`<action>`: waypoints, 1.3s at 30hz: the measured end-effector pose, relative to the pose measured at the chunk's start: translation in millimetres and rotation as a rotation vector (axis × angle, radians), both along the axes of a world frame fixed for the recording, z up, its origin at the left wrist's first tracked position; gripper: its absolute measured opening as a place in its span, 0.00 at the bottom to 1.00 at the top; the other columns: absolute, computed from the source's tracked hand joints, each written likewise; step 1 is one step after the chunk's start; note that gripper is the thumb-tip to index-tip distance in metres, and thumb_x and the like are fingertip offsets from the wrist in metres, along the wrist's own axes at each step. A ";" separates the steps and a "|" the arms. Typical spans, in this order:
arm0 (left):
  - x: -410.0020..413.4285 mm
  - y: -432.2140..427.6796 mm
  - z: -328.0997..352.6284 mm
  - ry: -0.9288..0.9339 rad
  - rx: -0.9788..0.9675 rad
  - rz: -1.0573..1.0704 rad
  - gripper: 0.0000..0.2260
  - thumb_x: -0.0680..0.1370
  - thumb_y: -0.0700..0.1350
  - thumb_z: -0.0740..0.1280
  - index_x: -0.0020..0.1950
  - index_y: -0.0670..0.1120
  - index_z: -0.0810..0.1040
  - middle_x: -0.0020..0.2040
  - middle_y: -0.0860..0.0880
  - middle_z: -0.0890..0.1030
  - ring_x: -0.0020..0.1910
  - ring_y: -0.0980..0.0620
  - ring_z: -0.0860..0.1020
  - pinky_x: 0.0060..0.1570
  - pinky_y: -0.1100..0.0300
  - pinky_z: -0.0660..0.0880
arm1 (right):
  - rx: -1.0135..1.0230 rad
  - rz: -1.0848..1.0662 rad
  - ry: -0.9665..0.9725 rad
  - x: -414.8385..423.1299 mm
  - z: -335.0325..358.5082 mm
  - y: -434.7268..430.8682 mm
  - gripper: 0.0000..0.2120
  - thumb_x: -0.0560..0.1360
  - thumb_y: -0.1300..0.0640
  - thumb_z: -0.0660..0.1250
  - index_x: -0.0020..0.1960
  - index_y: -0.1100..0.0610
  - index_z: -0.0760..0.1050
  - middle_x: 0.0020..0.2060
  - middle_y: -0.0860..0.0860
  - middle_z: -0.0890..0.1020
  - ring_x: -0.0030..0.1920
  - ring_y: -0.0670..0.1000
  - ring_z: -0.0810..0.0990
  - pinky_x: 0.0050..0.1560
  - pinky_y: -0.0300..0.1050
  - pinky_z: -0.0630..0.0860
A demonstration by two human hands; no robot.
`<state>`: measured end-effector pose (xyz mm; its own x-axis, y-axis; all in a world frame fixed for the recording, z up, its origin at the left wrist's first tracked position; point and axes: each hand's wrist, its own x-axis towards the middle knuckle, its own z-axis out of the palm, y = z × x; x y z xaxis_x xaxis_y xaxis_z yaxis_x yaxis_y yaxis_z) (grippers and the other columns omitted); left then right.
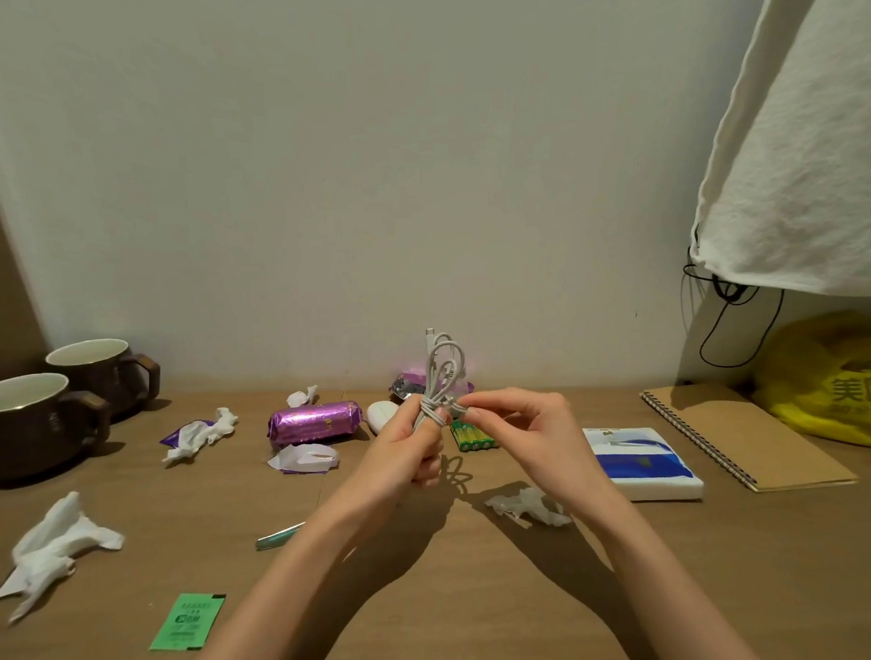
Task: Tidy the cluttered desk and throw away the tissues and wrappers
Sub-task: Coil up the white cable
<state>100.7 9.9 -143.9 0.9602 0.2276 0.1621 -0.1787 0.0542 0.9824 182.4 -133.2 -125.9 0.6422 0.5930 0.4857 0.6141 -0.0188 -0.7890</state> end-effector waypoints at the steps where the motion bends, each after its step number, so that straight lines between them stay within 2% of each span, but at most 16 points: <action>1: 0.1 -1.4 0.7 0.005 -0.038 -0.023 0.06 0.82 0.45 0.56 0.48 0.49 0.71 0.28 0.52 0.60 0.24 0.57 0.58 0.24 0.67 0.58 | 0.033 -0.021 0.014 -1.0 -0.2 1.4 0.06 0.73 0.57 0.71 0.49 0.51 0.84 0.41 0.45 0.86 0.45 0.45 0.83 0.46 0.42 0.81; 4: 0.1 -4.0 2.1 0.014 -0.109 -0.074 0.07 0.82 0.44 0.55 0.51 0.49 0.72 0.29 0.51 0.58 0.24 0.57 0.57 0.24 0.67 0.57 | 0.114 -0.068 0.049 -3.2 -2.3 5.8 0.04 0.71 0.58 0.74 0.46 0.53 0.83 0.39 0.47 0.85 0.42 0.47 0.83 0.45 0.45 0.81; 8: -0.5 -6.5 3.6 0.024 -0.153 -0.121 0.09 0.82 0.44 0.54 0.60 0.45 0.69 0.30 0.51 0.58 0.26 0.56 0.56 0.24 0.67 0.57 | 0.143 -0.090 0.055 -4.3 -6.1 8.2 0.04 0.69 0.57 0.75 0.44 0.51 0.84 0.38 0.47 0.85 0.41 0.47 0.83 0.43 0.41 0.80; 14: -1.0 -11.3 6.4 0.046 -0.211 -0.140 0.14 0.83 0.43 0.52 0.67 0.40 0.64 0.30 0.49 0.59 0.25 0.56 0.57 0.26 0.65 0.56 | 0.199 -0.075 0.165 -7.6 -9.4 10.5 0.05 0.69 0.58 0.75 0.44 0.50 0.85 0.39 0.47 0.86 0.44 0.48 0.84 0.48 0.46 0.81; 18: -3.0 -10.6 8.3 0.056 -0.266 -0.177 0.13 0.82 0.42 0.50 0.65 0.44 0.66 0.29 0.50 0.61 0.24 0.56 0.60 0.26 0.64 0.57 | 0.175 -0.102 0.100 -8.2 -13.6 12.1 0.06 0.70 0.56 0.75 0.46 0.49 0.85 0.42 0.46 0.86 0.47 0.48 0.83 0.49 0.50 0.81; 21: -4.4 -10.2 9.1 0.073 -0.316 -0.185 0.09 0.82 0.44 0.50 0.58 0.46 0.68 0.30 0.49 0.61 0.24 0.56 0.61 0.27 0.64 0.57 | 0.115 -0.175 -0.100 -8.2 -15.5 12.5 0.07 0.70 0.56 0.74 0.47 0.48 0.85 0.41 0.42 0.84 0.49 0.44 0.79 0.48 0.42 0.78; 25: -2.2 -7.7 6.2 0.102 -0.364 -0.158 0.09 0.82 0.45 0.51 0.55 0.46 0.69 0.29 0.49 0.63 0.24 0.56 0.62 0.27 0.64 0.59 | 0.082 -0.245 -0.411 -6.8 -17.0 11.5 0.10 0.69 0.56 0.75 0.50 0.50 0.84 0.43 0.43 0.83 0.48 0.44 0.76 0.46 0.36 0.74; 30: -0.9 -9.7 5.3 0.159 -0.371 -0.149 0.09 0.82 0.48 0.53 0.47 0.45 0.68 0.28 0.50 0.64 0.24 0.56 0.63 0.26 0.64 0.60 | 0.064 -0.319 -0.584 -7.7 -20.8 11.8 0.09 0.68 0.53 0.75 0.48 0.53 0.85 0.42 0.45 0.83 0.46 0.46 0.74 0.44 0.32 0.71; 32: -0.3 -11.1 5.3 0.160 -0.366 -0.165 0.09 0.82 0.49 0.52 0.48 0.46 0.68 0.29 0.50 0.63 0.24 0.56 0.63 0.26 0.64 0.61 | 0.069 -0.345 -0.587 -9.1 -21.2 12.7 0.07 0.69 0.54 0.75 0.46 0.53 0.85 0.41 0.45 0.83 0.45 0.46 0.74 0.44 0.30 0.69; 36: 0.0 -10.6 4.4 0.147 -0.354 -0.194 0.09 0.82 0.47 0.51 0.55 0.47 0.69 0.30 0.50 0.63 0.25 0.56 0.62 0.26 0.64 0.62 | 0.081 -0.334 -0.461 -8.6 -19.6 12.4 0.05 0.69 0.56 0.75 0.44 0.52 0.85 0.39 0.42 0.82 0.46 0.45 0.74 0.44 0.28 0.69; 39: -0.7 -10.8 3.7 0.144 -0.332 -0.213 0.11 0.82 0.47 0.50 0.55 0.48 0.70 0.30 0.49 0.63 0.25 0.56 0.62 0.26 0.64 0.62 | 0.032 -0.320 -0.390 -6.8 -18.2 12.1 0.05 0.70 0.55 0.73 0.45 0.51 0.84 0.40 0.42 0.82 0.48 0.44 0.73 0.45 0.27 0.68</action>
